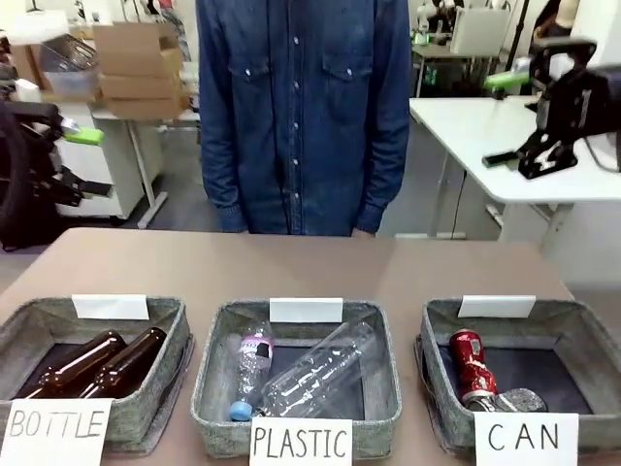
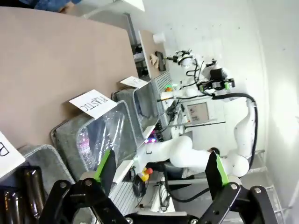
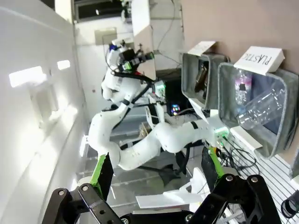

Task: Sort the can waste into the basket.
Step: Pick up the can waste from the table and place it in the right Fabric basket.

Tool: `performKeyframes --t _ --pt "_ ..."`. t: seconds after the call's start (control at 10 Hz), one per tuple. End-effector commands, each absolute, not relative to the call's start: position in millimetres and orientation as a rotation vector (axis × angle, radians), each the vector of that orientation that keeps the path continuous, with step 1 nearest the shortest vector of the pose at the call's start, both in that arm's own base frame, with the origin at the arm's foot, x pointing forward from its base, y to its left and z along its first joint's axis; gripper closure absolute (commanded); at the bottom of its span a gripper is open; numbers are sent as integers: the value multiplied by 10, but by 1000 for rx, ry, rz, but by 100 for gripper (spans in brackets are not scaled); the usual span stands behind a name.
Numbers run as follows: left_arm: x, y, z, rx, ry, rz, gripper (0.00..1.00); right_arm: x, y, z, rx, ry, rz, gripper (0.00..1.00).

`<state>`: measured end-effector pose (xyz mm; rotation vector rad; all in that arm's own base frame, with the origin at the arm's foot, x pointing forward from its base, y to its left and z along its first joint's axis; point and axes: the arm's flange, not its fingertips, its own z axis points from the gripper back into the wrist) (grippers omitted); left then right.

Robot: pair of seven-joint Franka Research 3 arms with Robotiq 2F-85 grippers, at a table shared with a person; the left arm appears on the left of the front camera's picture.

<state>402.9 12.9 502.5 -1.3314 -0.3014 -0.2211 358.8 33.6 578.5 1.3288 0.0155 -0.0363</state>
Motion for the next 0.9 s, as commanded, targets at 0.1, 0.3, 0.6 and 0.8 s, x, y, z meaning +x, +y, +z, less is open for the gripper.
performKeyframes --t 0.1,0.3,0.6,0.8 --pt "4043 134 5137 -1269 -282 -279 0 3537 410 5775 1292 30 34 0" --pt "4043 134 5137 -1269 -282 -279 0 3537 410 5775 1292 30 34 0" --pt "4043 134 5137 -1269 -282 -279 0 3537 410 5775 1292 30 34 0" --pt "4043 134 5137 -1269 -282 -279 0 3537 410 5775 1292 30 34 0"
